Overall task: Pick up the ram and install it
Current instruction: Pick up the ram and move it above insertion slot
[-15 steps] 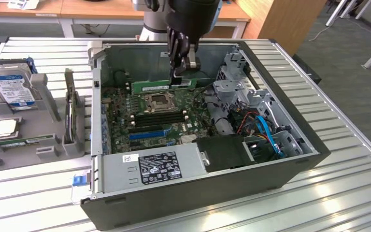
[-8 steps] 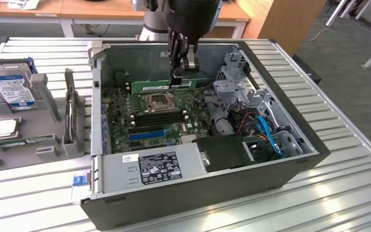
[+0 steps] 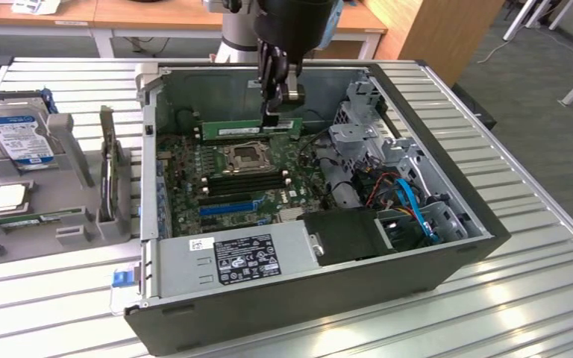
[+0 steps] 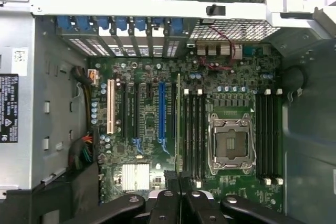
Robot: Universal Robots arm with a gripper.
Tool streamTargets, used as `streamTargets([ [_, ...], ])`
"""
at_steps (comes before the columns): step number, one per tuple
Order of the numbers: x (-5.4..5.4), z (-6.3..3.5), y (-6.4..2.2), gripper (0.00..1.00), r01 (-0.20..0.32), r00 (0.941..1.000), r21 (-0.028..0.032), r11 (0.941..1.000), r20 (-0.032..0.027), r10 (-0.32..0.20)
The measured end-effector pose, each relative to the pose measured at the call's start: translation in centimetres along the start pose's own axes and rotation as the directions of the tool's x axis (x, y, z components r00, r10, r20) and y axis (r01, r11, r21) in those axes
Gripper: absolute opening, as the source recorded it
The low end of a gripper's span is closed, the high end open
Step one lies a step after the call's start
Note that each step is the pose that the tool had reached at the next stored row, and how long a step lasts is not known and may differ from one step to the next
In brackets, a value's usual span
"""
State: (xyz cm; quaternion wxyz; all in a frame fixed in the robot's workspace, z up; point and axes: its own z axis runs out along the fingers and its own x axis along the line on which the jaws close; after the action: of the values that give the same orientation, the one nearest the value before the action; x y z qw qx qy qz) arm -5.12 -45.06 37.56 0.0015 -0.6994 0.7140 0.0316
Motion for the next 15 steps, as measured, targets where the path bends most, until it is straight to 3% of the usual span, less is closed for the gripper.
streamTargets([
  [15, -2.9, 0.55, 0.04, 0.12, 0.000, 1.0000, 0.0031, 1.0000, 0.0051, 0.000],
])
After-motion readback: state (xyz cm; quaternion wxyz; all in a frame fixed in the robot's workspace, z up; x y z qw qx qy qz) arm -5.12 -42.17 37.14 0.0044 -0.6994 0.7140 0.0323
